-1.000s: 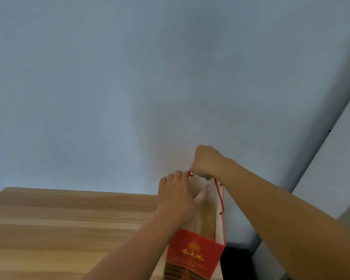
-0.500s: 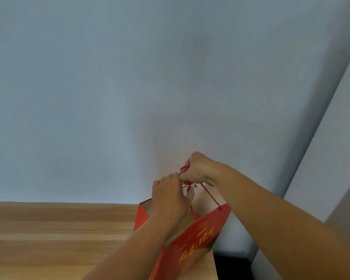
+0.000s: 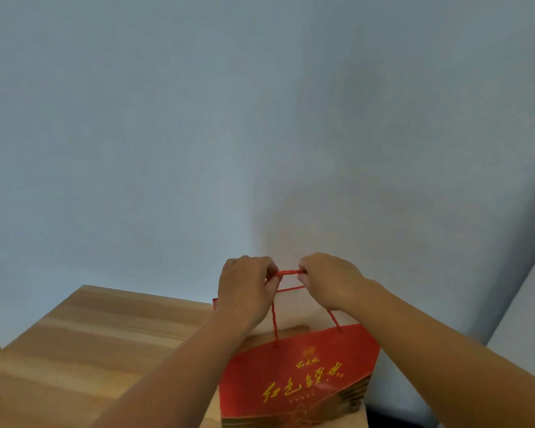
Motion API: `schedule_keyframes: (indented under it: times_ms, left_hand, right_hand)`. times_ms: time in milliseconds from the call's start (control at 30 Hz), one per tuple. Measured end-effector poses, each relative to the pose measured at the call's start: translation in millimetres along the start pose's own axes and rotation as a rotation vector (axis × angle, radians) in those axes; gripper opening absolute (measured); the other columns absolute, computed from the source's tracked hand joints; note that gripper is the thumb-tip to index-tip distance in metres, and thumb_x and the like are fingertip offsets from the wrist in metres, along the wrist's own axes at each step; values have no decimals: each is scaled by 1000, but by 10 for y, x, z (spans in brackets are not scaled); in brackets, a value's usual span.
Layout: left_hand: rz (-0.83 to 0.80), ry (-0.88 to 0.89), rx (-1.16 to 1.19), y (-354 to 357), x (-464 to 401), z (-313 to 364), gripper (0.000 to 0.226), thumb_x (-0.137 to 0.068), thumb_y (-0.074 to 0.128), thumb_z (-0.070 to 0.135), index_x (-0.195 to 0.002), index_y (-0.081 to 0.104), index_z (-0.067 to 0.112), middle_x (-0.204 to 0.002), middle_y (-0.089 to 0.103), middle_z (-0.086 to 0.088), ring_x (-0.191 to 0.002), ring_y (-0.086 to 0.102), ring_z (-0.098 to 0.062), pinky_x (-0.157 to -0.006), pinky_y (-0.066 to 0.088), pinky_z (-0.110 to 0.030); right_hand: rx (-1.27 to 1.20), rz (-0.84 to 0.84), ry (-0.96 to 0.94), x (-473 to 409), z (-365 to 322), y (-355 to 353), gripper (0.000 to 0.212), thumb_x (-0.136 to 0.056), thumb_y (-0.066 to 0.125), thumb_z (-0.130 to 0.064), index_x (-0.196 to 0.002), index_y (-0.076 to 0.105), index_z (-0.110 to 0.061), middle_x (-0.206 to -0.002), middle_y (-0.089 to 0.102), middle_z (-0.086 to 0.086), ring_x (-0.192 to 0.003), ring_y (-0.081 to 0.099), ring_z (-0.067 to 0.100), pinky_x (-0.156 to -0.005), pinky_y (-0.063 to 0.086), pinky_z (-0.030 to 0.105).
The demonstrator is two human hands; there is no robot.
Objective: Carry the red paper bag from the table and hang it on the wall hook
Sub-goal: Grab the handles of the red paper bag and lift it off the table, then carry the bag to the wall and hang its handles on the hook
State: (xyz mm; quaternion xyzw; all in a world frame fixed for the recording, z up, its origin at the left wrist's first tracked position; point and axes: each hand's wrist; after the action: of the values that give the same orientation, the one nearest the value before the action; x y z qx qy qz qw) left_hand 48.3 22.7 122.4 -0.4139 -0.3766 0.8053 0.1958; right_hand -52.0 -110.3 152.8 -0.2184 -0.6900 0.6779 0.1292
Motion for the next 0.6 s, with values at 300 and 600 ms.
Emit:
schedule_keyframes:
  times_ms: [300,600]
  left_hand:
    - [91,-187,-117,-866,738,-770,12,-93,65,36,-94,75,28,-85,76,11,-83,66,-10,-85,48,-34]
    - [278,-521,-342,-1837,1896,-1259,11,-91,64,31,-90,74,26,-85,74,8,-83,64,-14,-74,51,-32]
  right_hand:
    - [-137,50,-377,15,-1195,83,22,-104,47,-29,-98,64,-17,-105,50,-1,-89,53,18,-75,52,39]
    - [-276,-14,-821,263,-2585,179,18,-102,47,-35,-86,56,-32,-84,60,-9,-75,57,11,-58,36,25]
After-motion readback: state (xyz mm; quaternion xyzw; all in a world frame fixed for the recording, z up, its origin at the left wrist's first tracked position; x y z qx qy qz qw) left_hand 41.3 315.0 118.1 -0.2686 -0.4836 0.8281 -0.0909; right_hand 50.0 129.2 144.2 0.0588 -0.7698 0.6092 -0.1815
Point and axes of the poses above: each hand's wrist, its own x-axis away from the middle knuckle, its own y-axis out of the palm, z = x × y
